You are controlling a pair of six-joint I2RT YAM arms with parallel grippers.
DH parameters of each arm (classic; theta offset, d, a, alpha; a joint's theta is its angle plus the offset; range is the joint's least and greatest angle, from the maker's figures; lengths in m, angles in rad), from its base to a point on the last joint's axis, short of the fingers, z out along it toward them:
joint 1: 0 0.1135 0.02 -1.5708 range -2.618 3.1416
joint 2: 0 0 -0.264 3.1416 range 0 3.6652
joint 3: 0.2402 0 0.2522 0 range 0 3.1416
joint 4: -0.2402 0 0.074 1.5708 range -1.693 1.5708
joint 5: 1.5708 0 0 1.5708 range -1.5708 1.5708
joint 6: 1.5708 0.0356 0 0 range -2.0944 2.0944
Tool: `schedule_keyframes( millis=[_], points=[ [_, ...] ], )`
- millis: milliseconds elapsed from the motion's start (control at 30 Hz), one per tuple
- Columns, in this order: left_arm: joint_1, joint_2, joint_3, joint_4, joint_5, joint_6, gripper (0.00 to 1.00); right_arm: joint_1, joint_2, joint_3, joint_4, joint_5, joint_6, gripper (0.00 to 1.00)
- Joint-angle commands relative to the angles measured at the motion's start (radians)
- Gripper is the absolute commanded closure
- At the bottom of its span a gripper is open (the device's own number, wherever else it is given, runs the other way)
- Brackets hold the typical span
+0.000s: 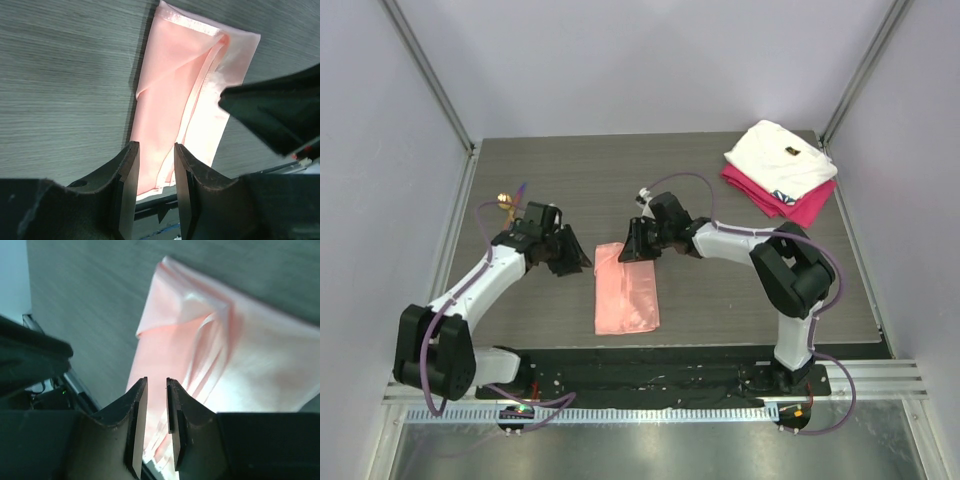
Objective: Fold the napkin into a case and place the utensils inside
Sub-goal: Smooth out the 2/3-rectangle-folded napkin at the center of the board.
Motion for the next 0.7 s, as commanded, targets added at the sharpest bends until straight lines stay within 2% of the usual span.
schedule_keyframes(
  millis=[0, 67, 167, 367, 533, 567, 667],
  points=[
    [0.033, 0.042, 0.008, 0.101, 0.124, -0.011, 0.62, -0.045, 0.071, 0.102, -0.043, -0.017, -0.047, 0.74],
    [0.052, 0.048, 0.008, 0.115, 0.140, -0.015, 0.62, -0.052, 0.100, 0.128, -0.045, -0.028, -0.049, 0.81],
    [0.066, 0.059, 0.026, 0.107, 0.143, -0.005, 0.61, -0.050, 0.122, 0.145, -0.045, -0.040, -0.047, 0.86],
    [0.104, 0.076, 0.035, 0.110, 0.151, 0.009, 0.61, -0.052, 0.122, 0.142, -0.028, -0.047, -0.035, 0.91],
    [0.201, 0.107, 0.048, 0.116, 0.209, 0.008, 0.58, -0.052, 0.119, 0.136, -0.008, -0.062, -0.006, 0.91],
    [0.221, 0.114, 0.049, 0.126, 0.252, 0.005, 0.53, -0.052, 0.119, 0.128, 0.023, -0.071, 0.003, 0.91],
    [0.287, 0.117, 0.083, 0.113, 0.272, 0.009, 0.47, -0.052, 0.134, 0.128, 0.058, -0.088, 0.029, 0.91]
  ],
)
